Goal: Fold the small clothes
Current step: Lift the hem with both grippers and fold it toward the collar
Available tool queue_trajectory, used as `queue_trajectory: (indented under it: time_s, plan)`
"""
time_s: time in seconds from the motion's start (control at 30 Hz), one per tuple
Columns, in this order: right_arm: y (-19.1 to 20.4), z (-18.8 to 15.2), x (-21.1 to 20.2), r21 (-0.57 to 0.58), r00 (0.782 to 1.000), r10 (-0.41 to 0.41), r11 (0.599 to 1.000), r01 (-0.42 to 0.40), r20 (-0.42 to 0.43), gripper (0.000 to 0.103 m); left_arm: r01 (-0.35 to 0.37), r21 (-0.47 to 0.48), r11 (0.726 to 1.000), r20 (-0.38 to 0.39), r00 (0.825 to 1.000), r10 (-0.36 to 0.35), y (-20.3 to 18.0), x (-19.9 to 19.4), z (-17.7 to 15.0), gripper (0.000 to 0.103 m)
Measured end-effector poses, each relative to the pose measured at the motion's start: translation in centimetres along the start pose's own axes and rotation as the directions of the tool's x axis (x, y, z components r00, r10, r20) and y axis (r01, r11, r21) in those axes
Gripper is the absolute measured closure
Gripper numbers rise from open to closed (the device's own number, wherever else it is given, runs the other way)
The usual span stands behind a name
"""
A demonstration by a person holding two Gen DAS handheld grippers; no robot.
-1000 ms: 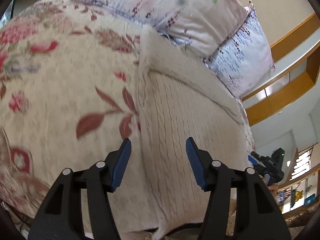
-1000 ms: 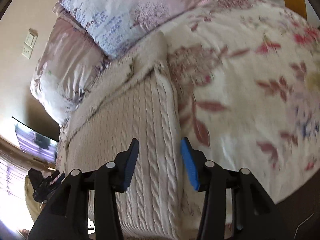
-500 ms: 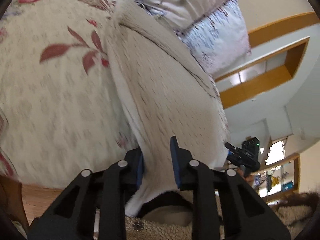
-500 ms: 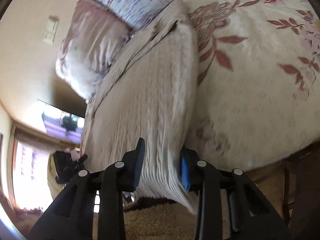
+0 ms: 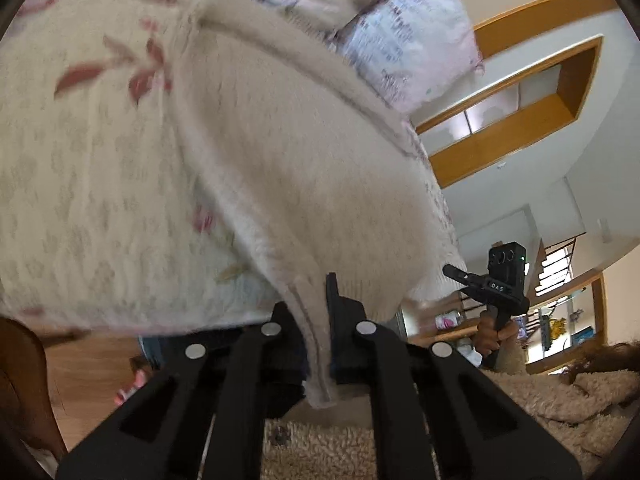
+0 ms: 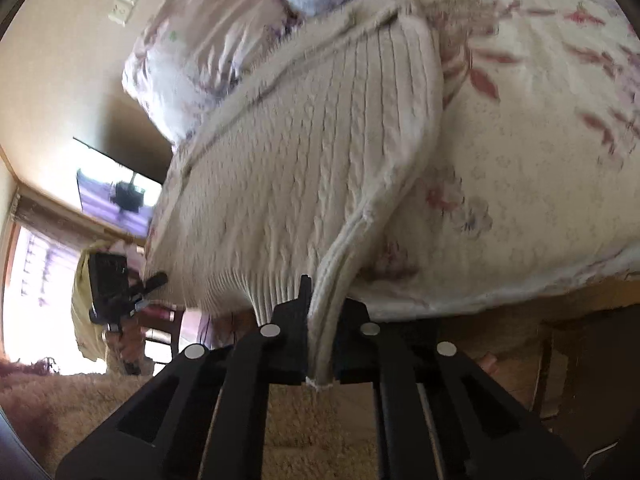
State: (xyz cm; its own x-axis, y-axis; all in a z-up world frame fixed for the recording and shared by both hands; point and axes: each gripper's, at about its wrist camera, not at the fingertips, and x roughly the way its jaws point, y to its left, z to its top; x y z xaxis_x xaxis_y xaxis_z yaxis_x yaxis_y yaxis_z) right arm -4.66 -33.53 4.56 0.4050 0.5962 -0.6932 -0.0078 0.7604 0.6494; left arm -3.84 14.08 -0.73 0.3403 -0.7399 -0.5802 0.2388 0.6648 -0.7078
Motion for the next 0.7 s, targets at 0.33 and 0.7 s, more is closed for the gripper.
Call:
queue_trajectory:
  time_s: [0.33,0.7]
  plan:
    - [2.8,3.0,-4.0,-0.128,0.897,-0.135,0.970,0.206,0.422,0.096,-0.159,0.094,0.983,0.196,0.971,0.138,-2.7,-3.0,5.2,0.097]
    - [5.8,6.1,-3.1,-0.220,0.804,-0.174,0.909,0.353,0.569,0.096,-0.258,0.078,0.963,0.298,0.928,0.225,-3.6,-3.0,11.8,0.097]
